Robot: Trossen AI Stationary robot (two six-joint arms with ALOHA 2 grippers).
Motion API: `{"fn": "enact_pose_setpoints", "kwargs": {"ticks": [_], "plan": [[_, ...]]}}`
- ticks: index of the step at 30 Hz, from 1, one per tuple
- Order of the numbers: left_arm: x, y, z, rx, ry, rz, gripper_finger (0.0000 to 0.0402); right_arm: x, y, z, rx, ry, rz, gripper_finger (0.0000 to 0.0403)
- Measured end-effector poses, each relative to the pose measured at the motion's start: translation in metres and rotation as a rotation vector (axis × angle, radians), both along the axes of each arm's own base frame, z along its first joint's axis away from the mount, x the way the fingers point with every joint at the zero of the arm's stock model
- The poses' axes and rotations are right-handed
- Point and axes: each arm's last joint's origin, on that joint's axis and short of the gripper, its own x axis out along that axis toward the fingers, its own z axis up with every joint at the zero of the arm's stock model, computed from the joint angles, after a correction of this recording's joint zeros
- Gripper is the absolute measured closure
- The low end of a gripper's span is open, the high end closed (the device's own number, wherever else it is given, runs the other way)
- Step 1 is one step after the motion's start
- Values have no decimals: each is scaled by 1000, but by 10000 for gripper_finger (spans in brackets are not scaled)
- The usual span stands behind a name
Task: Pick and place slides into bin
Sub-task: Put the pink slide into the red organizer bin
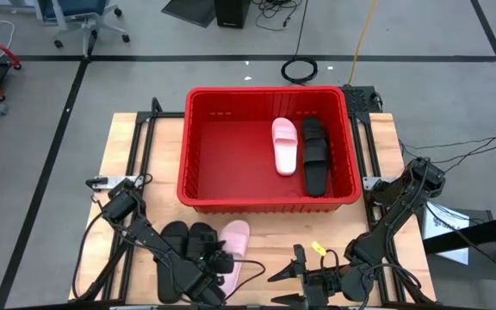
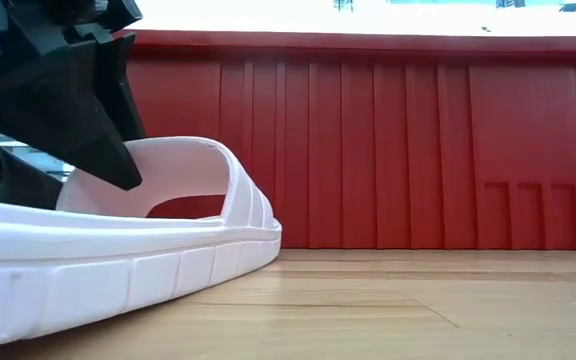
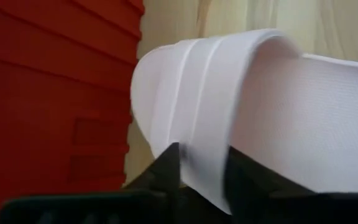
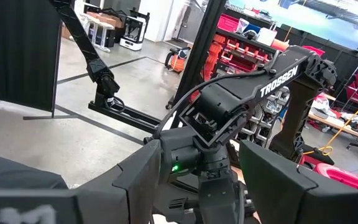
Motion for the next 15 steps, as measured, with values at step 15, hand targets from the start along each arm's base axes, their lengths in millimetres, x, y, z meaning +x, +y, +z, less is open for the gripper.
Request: {"fn": "enact_pose_setpoints", "kwargs": {"ticks": [15], "plan": [[3,-4,1,-7,-27,-34,396,0,-2,-1,30,5,-74,195]]}}
